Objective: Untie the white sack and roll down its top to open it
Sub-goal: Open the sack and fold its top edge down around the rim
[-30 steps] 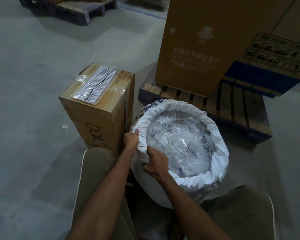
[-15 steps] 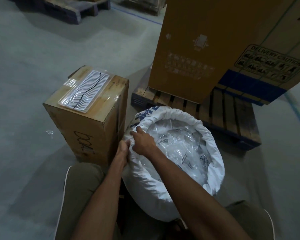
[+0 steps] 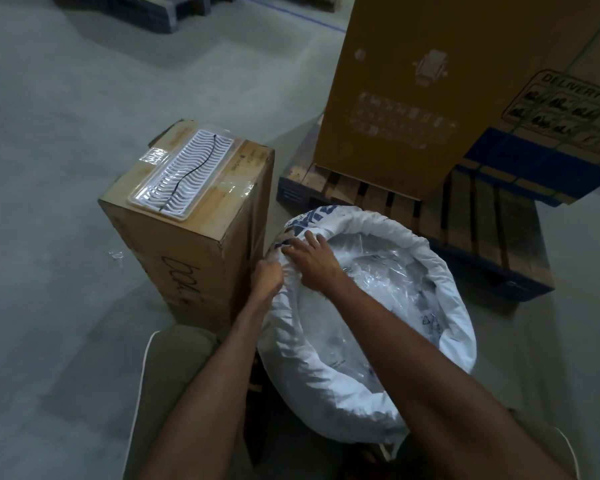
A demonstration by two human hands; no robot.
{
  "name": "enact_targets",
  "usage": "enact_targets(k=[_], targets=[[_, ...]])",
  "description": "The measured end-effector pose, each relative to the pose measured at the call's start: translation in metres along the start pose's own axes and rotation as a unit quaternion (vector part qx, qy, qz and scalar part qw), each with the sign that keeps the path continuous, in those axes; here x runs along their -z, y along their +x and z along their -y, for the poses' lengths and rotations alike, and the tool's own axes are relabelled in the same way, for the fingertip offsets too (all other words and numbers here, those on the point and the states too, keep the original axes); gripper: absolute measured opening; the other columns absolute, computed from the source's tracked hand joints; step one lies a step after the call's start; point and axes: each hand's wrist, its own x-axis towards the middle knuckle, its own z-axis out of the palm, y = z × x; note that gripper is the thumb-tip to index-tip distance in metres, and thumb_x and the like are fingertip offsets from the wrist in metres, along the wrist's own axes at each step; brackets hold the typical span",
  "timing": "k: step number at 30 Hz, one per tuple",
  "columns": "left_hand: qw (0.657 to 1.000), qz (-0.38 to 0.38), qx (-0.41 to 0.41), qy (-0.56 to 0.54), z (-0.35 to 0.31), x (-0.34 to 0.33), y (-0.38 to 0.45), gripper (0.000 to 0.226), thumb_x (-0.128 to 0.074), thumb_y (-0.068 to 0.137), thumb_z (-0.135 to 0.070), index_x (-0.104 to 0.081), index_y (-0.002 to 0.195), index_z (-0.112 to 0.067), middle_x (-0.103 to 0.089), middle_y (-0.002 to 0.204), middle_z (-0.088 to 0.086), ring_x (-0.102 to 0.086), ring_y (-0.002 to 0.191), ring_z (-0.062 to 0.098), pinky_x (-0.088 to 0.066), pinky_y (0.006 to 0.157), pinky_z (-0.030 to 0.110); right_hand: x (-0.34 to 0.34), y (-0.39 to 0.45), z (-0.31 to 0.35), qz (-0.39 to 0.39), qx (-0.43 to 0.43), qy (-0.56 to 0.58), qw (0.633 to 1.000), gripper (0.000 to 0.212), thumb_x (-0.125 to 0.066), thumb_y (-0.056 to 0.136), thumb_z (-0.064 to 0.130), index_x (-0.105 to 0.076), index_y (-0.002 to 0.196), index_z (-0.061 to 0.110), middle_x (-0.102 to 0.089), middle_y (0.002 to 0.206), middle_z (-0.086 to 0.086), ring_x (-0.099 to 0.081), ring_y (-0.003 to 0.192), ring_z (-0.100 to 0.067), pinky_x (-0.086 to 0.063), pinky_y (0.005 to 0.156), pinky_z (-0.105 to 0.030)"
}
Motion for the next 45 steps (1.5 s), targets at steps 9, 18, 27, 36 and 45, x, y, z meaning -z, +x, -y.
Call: enact_targets(k=[9,18,27,36,45], targets=[[0.999,0.018,0.029,-0.009,-0.008,-0.001,0.021,0.045,-0.034,0.107,-0.023,-0.049,0.144,-0.003,-0.056,0.143,0.015,-0.059,0.125,0.027,-0.054,0.061,0.015,-0.015,0.048,-0.029,-0.01,0.07,0.057,0.996,0.051,-0.078,0.077,0.019,-0.066,0.127,0.019,-0.069,0.127,-0.005,-0.064,0.119,-0.026,-0.045,0.109,-0.042],[0.947,-0.012,-0.195,0.255,0.001,-0.007,0.025,0.046,-0.05,0.102,-0.029,-0.045,0.145,-0.018,-0.046,0.146,0.007,-0.053,0.127,0.027,-0.048,0.105,0.046,-0.001,0.09,-0.04,0.182,0.052,0.102,0.977,0.043,-0.061,0.091,0.023,-0.062,0.133,0.013,-0.063,0.134,-0.013,-0.061,0.122,-0.031,-0.051,0.101,-0.041],[0.991,-0.016,-0.107,0.079,-0.005,-0.006,0.033,0.036,-0.059,0.086,-0.024,-0.072,0.119,-0.02,-0.072,0.12,0.006,-0.065,0.114,0.028,-0.051,0.096,0.036,-0.016,0.058,-0.118,0.014,0.042,0.11,0.993,0.054,-0.071,0.086,0.052,-0.059,0.131,0.026,-0.058,0.137,-0.002,-0.05,0.128,-0.025,-0.035,0.11,-0.045],[0.929,0.098,-0.179,0.309,-0.067,-0.02,0.067,0.052,-0.057,0.089,-0.052,-0.059,0.127,-0.016,-0.06,0.127,0.013,-0.059,0.103,0.029,-0.047,0.082,0.036,-0.02,0.072,-0.119,0.053,-0.025,0.171,0.983,0.039,-0.047,0.103,0.048,-0.069,0.117,0.019,-0.069,0.119,-0.012,-0.064,0.103,-0.03,-0.048,0.084,-0.039],[0.959,0.014,-0.208,0.19,-0.066,-0.023,0.095,0.024,-0.054,0.088,-0.02,-0.075,0.087,-0.01,-0.075,0.093,0.01,-0.067,0.087,0.024,-0.05,0.074,0.033,-0.025,0.055,-0.146,0.006,0.002,0.226,0.974,0.058,-0.037,0.099,0.062,-0.059,0.131,0.019,-0.059,0.137,-0.009,-0.054,0.122,-0.028,-0.04,0.1,-0.042]])
